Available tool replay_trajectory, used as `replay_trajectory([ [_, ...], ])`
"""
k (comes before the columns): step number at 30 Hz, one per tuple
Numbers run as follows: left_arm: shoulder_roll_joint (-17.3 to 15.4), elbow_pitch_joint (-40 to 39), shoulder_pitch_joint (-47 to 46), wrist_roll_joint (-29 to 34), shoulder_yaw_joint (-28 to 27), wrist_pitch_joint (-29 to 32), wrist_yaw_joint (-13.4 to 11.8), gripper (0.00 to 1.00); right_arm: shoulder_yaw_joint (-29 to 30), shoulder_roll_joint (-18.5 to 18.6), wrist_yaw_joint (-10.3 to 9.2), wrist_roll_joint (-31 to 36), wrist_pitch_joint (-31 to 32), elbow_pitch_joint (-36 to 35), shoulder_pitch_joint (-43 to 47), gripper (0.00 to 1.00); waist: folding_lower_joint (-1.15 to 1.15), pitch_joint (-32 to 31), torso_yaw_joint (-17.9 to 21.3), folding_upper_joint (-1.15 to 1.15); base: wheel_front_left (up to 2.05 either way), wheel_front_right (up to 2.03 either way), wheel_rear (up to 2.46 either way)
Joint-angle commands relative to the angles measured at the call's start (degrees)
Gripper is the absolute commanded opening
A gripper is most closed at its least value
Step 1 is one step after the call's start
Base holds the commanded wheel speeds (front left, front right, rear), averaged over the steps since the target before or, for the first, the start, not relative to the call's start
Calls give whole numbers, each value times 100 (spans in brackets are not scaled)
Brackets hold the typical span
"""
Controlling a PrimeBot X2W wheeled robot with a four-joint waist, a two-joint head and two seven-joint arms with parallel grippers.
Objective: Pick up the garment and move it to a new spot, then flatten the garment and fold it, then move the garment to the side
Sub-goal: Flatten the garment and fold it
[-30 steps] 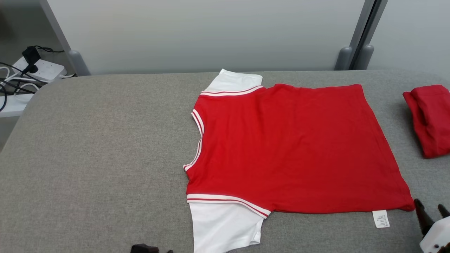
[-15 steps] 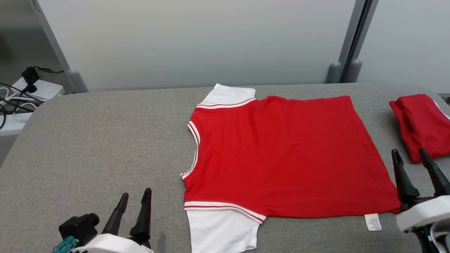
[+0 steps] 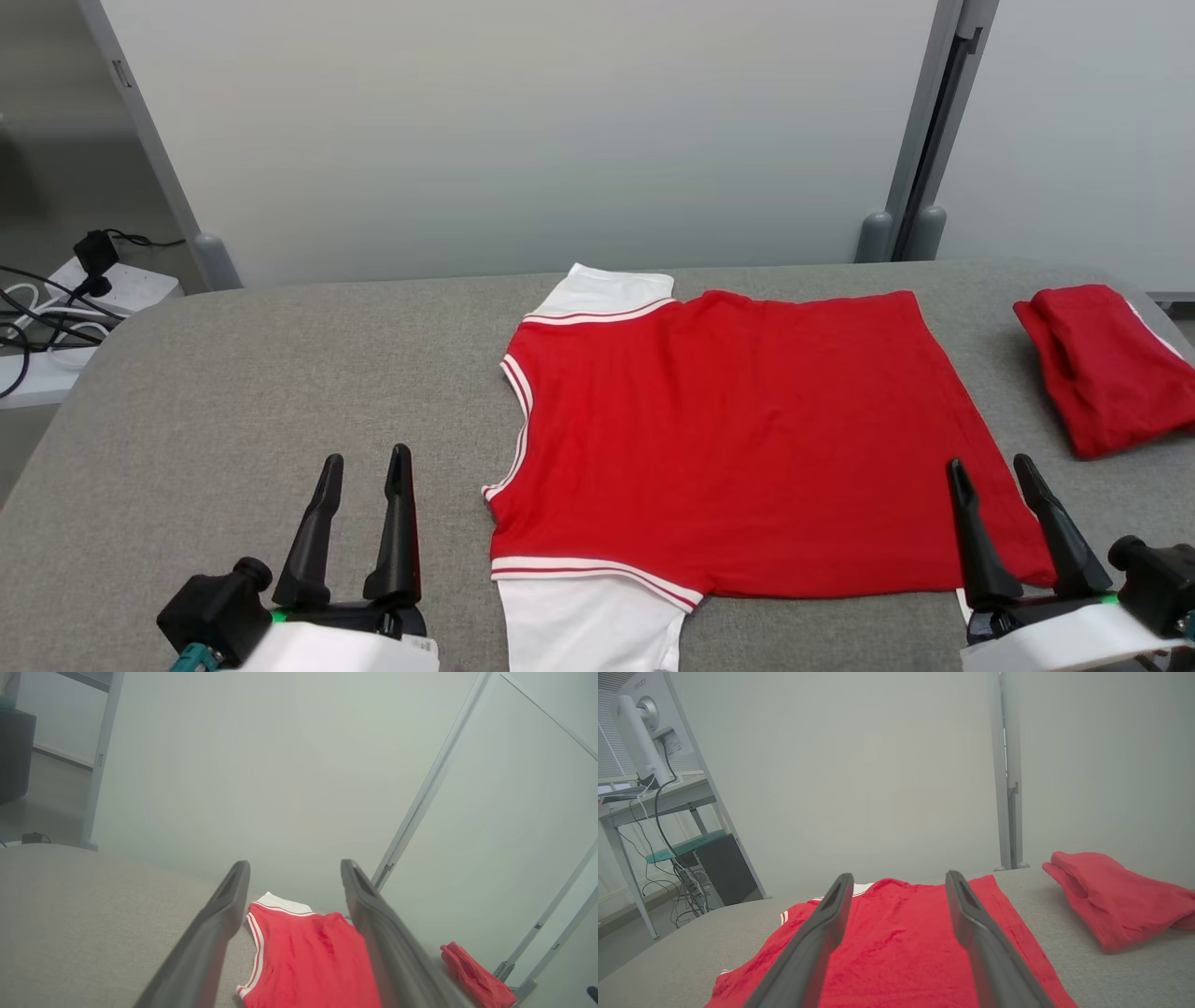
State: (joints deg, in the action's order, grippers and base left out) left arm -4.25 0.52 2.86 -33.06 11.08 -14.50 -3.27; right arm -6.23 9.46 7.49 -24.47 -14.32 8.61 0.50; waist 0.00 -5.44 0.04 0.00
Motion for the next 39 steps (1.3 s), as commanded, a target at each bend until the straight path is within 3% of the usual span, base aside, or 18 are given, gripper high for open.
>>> replay_trajectory([
  [1,2,-175,-101,221,-231,-49,71,100,-122,61,0,44,-67,-236,-61,100,0,-56,10,0,0,0,0],
  [6,85,-220,175,1315,-342,-49,243,100,-165,73,0,282,-67,-415,258,100,0,-151,17,0,0,0,0],
  [12,124,-160,572,2137,-375,-50,218,100,-133,53,0,540,-67,-512,628,100,0,-200,24,0,0,0,0],
  [24,136,-43,889,1857,-385,-50,-13,100,-20,-15,0,590,-68,-666,883,100,0,-214,27,0,0,0,0],
  [39,136,19,850,1808,-353,-50,11,100,-42,4,0,526,-68,-643,902,100,0,-236,-2,0,0,0,0],
])
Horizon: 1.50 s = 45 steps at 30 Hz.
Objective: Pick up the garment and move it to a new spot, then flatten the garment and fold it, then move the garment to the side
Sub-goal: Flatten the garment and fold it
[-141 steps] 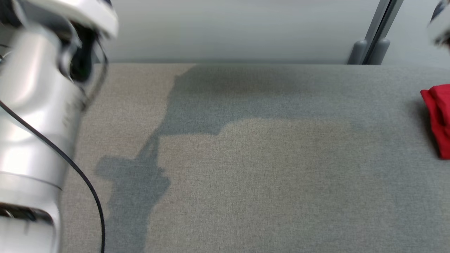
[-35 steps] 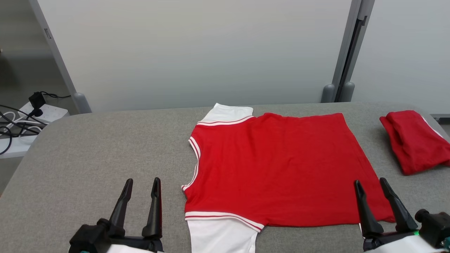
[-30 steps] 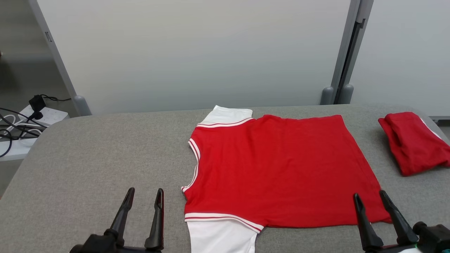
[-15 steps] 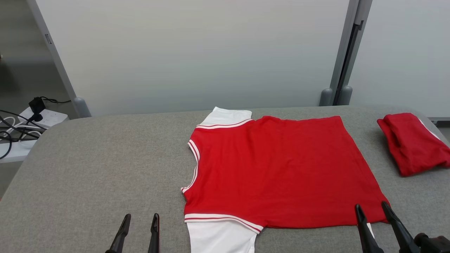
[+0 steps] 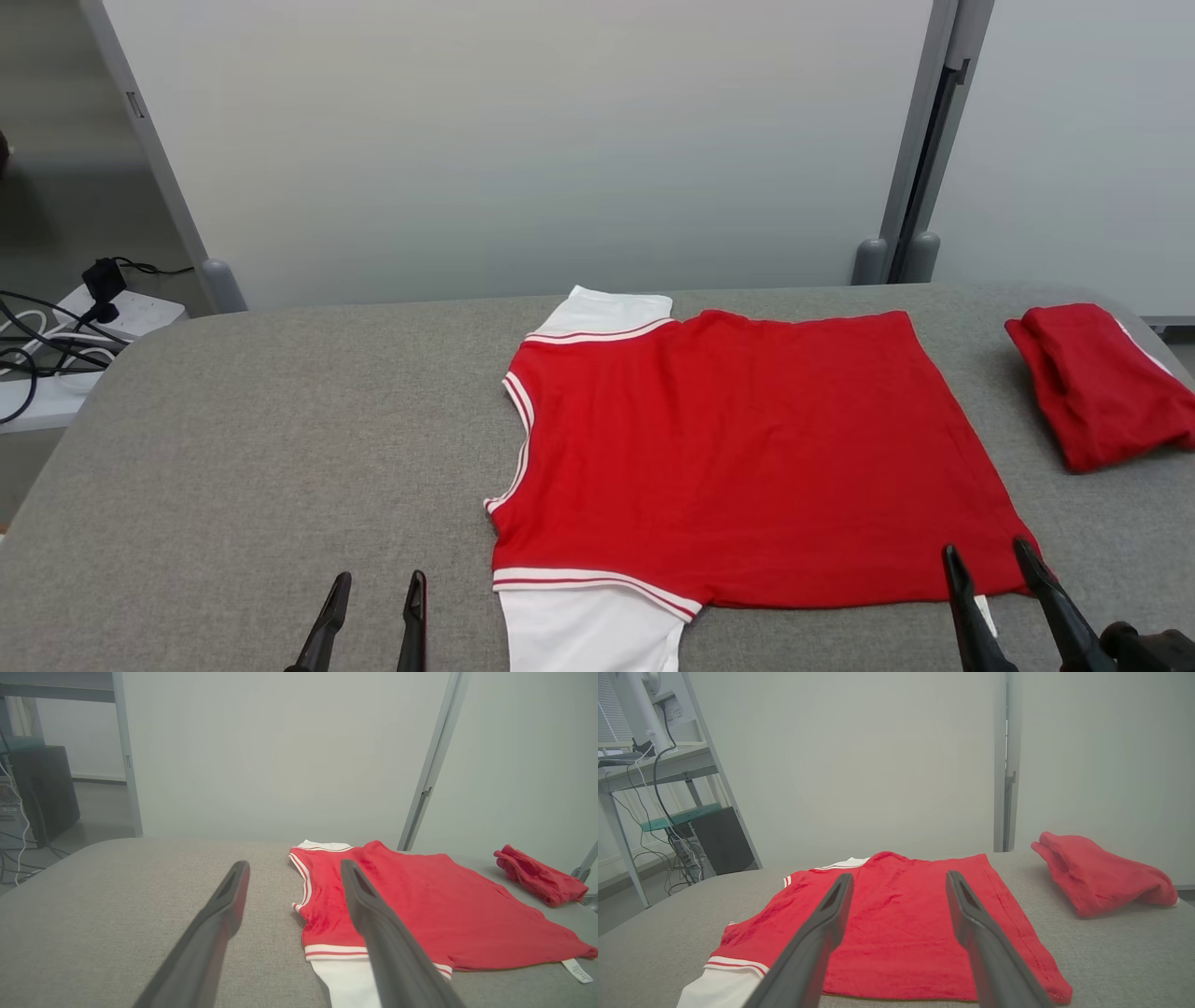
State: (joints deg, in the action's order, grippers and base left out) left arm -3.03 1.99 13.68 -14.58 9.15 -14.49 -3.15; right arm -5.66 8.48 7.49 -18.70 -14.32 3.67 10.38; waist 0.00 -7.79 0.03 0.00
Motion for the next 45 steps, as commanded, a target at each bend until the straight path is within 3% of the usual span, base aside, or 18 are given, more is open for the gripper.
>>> replay_trajectory([
  [1,14,-126,-232,-38,-156,-51,1,100,-101,103,0,-54,-68,-145,-82,100,0,-3,-4,0,0,0,0],
  [26,15,-103,-246,55,-159,-51,21,100,-129,103,0,-79,-68,-144,-59,100,0,56,-76,0,0,0,0],
  [29,15,-37,-235,-223,-91,-51,45,100,-134,107,0,-97,-68,-139,-58,100,0,95,-89,0,0,0,0],
  [35,15,820,-265,-848,361,-46,180,100,-146,109,0,-134,-68,-110,-51,100,0,137,-131,0,0,0,0],
  [45,15,2459,-1061,-1142,1230,243,204,100,-226,124,0,-188,-68,-92,-142,100,0,298,-186,0,0,0,0],
])
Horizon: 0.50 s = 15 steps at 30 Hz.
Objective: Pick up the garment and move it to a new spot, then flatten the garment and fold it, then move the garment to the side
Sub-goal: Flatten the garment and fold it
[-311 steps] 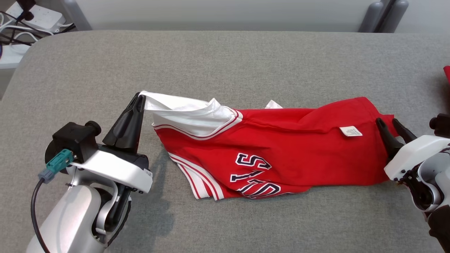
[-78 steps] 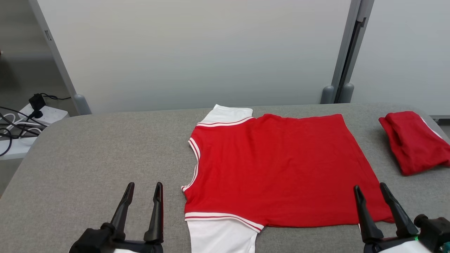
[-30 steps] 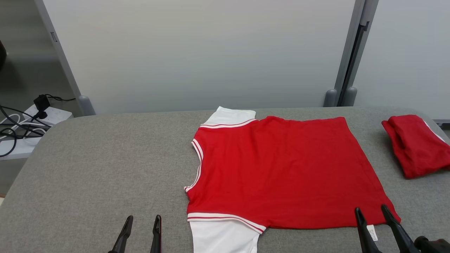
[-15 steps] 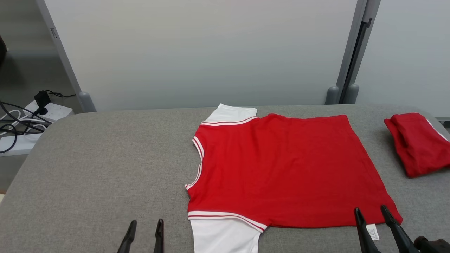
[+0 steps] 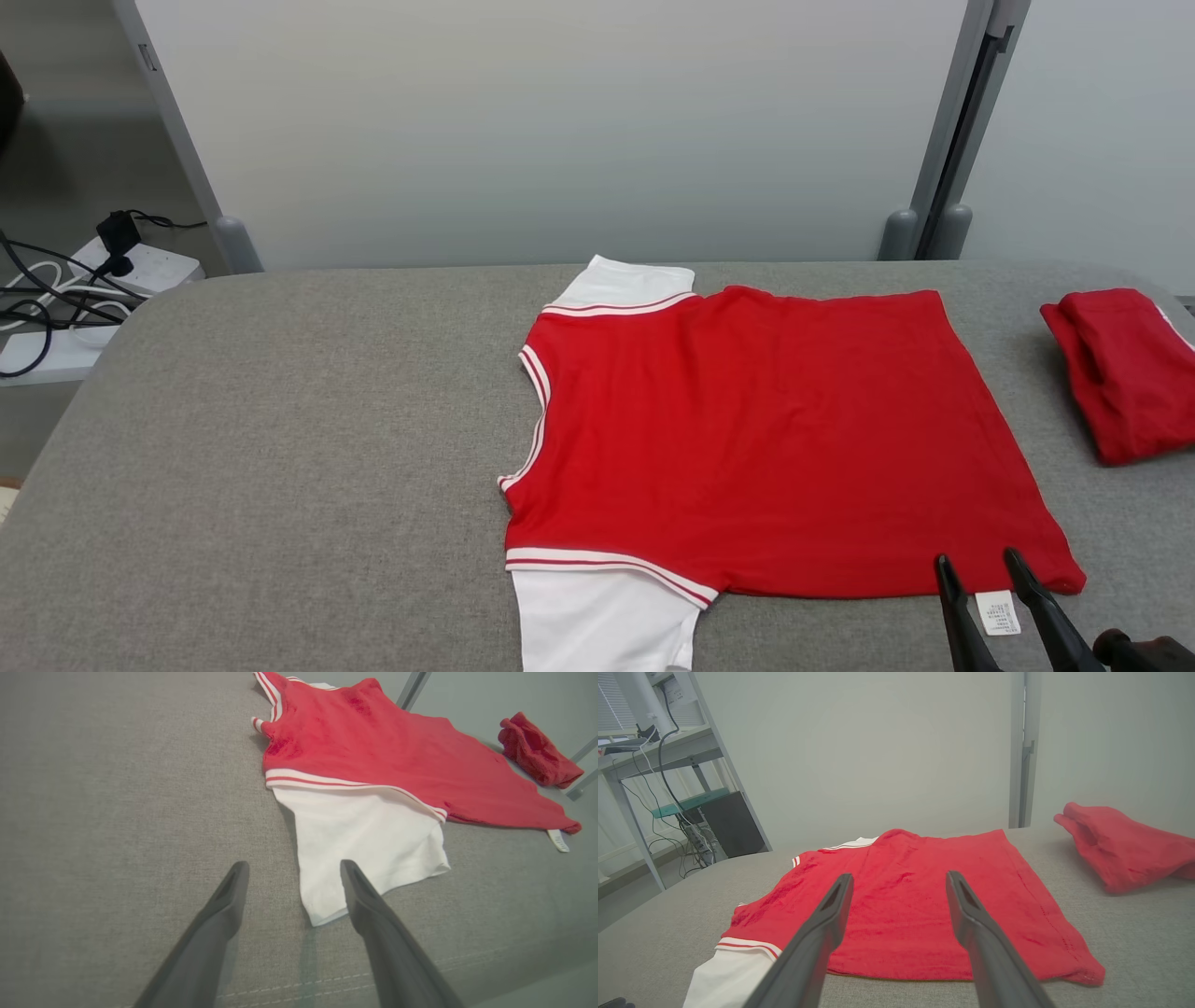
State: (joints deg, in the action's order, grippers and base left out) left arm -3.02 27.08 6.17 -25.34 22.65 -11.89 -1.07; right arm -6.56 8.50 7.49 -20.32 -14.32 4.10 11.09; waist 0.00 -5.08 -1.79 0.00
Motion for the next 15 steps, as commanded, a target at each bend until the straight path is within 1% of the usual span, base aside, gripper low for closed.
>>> replay_trajectory([
  [1,14,67,-385,-139,-33,54,12,100,-139,126,0,-28,-68,-135,-221,100,0,48,-10,0,0,0,0],
  [5,14,449,-639,-331,235,273,-5,100,-168,148,0,-43,-68,-116,-248,100,0,124,2,0,0,0,0],
  [15,14,999,-994,-551,625,348,-49,100,-170,189,0,-90,-68,-103,-332,100,0,242,120,0,0,0,0],
])
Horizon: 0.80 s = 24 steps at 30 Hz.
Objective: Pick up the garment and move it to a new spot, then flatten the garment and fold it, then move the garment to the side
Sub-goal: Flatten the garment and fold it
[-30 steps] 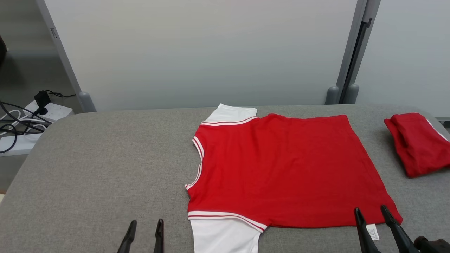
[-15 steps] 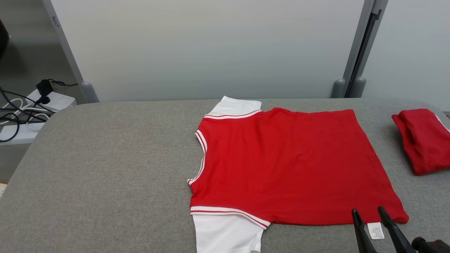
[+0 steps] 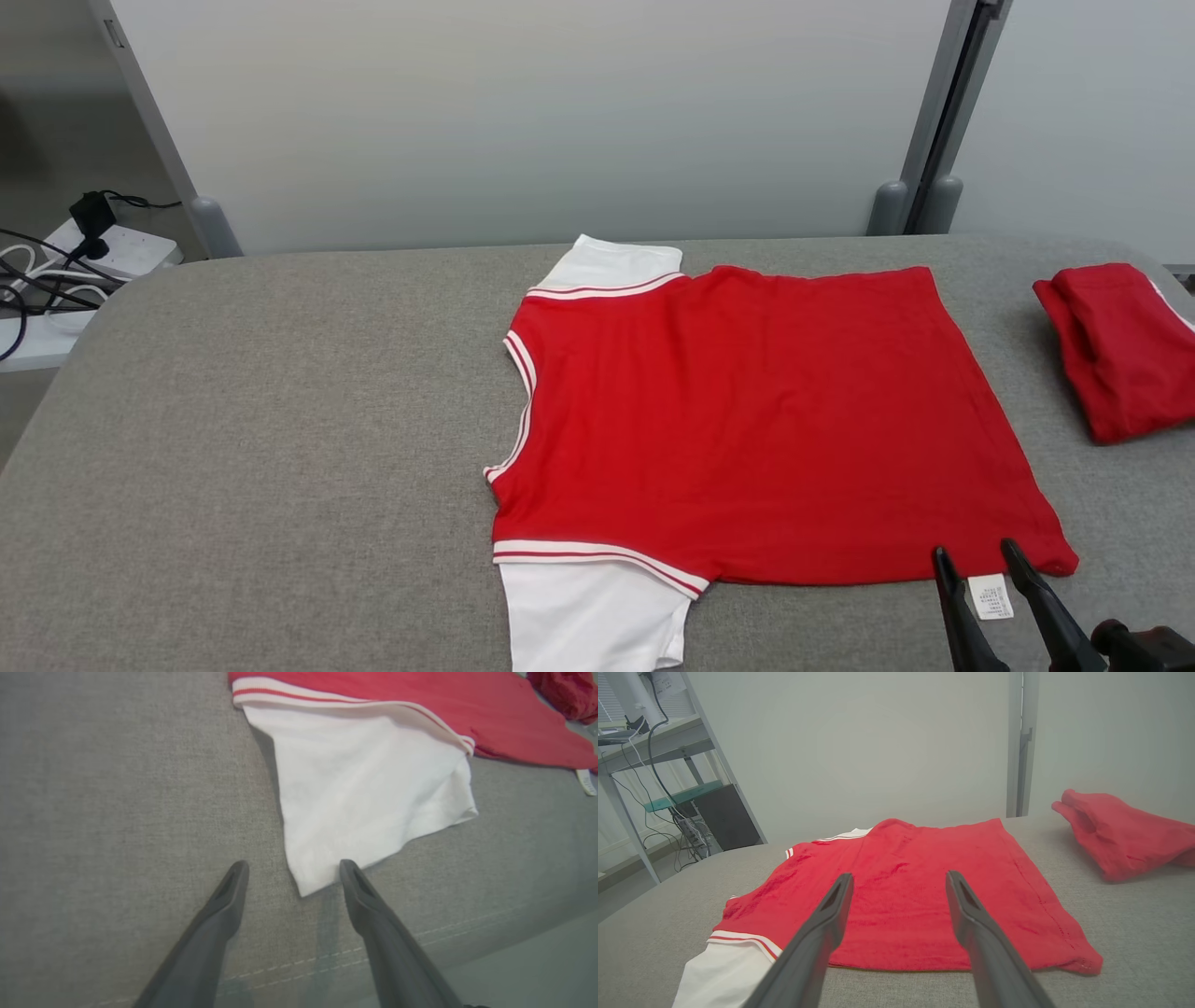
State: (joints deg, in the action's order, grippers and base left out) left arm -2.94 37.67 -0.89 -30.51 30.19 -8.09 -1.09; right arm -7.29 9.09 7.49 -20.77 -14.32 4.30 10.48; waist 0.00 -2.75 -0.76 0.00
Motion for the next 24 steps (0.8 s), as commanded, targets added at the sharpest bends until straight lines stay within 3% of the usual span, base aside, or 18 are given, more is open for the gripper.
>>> replay_trajectory([
  [1,6,-19,-304,-62,-96,-23,-53,100,-101,135,0,-47,-68,-120,-279,100,0,13,30,0,0,0,0],
  [4,6,84,-353,-132,11,-17,-44,98,-106,144,0,-53,-68,-127,-298,100,0,32,68,0,0,0,0],
  [6,6,126,-386,-177,69,-38,-38,79,-98,155,0,-58,-68,-130,-307,100,0,45,82,0,0,0,0],
  [7,6,142,-399,-204,96,-52,-35,67,-93,161,0,-61,-68,-131,-311,100,0,51,88,0,0,0,0],
  [8,6,158,-411,-229,128,-61,-32,49,-89,168,0,-62,-68,-130,-315,100,0,56,94,0,0,0,0],
  [9,6,174,-424,-254,158,-73,-34,40,-88,175,0,-63,-68,-129,-318,100,0,61,100,0,0,0,0],
  [11,6,218,-450,-309,228,-67,-18,4,-89,189,0,-68,-68,-127,-328,100,0,71,114,0,0,0,0],
  [12,6,238,-464,-332,261,-72,-11,0,-87,197,0,-71,-68,-127,-333,100,0,75,118,0,0,0,0],
  [19,6,302,-543,-469,469,-128,50,0,-25,234,0,-77,-68,-125,-342,100,0,97,119,0,0,0,0],
  [24,-25,295,-599,-485,432,-312,-49,0,197,238,0,-30,-68,94,-295,100,0,118,83,0,0,0,0],
])
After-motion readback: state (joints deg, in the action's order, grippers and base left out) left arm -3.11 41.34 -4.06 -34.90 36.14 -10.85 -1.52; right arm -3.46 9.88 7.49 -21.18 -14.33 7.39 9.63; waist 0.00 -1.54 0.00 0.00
